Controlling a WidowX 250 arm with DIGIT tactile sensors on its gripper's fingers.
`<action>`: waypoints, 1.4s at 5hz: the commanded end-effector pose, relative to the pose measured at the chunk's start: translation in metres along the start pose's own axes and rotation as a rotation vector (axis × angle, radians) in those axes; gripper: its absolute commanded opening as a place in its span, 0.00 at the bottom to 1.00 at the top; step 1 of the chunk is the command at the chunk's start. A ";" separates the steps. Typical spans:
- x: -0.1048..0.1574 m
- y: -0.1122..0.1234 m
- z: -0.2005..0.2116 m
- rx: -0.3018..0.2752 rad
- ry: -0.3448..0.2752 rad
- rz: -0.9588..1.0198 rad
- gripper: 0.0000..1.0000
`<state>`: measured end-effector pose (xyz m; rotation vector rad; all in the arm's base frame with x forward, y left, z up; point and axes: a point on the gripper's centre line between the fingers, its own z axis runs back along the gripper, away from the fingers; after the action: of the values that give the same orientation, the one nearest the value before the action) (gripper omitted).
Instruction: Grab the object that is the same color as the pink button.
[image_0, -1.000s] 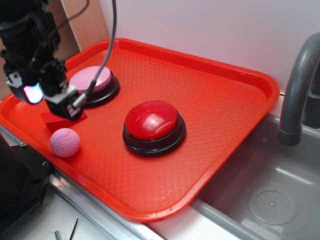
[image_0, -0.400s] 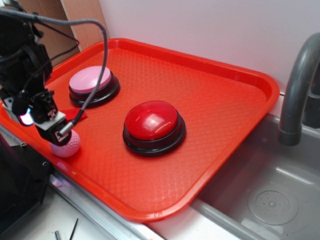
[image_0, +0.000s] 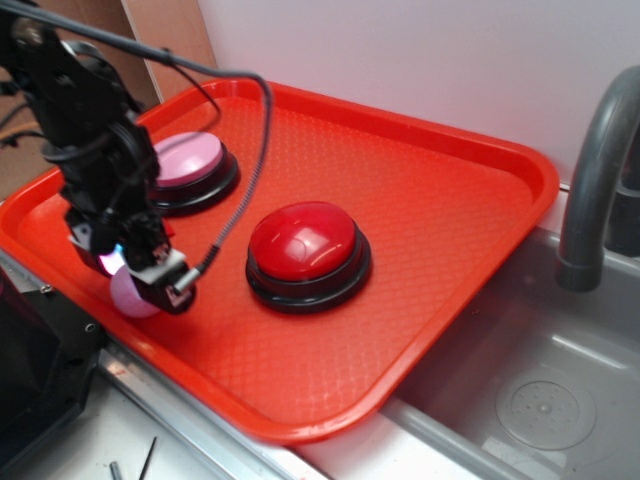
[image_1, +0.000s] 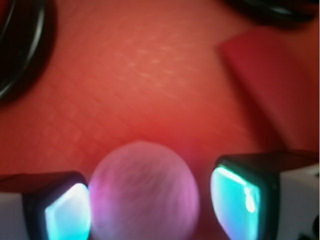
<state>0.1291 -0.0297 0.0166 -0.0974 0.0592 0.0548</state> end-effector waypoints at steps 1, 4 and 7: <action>0.008 -0.015 -0.003 0.036 0.017 0.023 0.00; 0.004 -0.014 0.102 0.008 -0.123 -0.122 0.00; 0.107 0.001 0.165 0.099 -0.127 -0.141 0.00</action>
<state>0.2411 -0.0090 0.1600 0.0016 -0.0169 -0.0847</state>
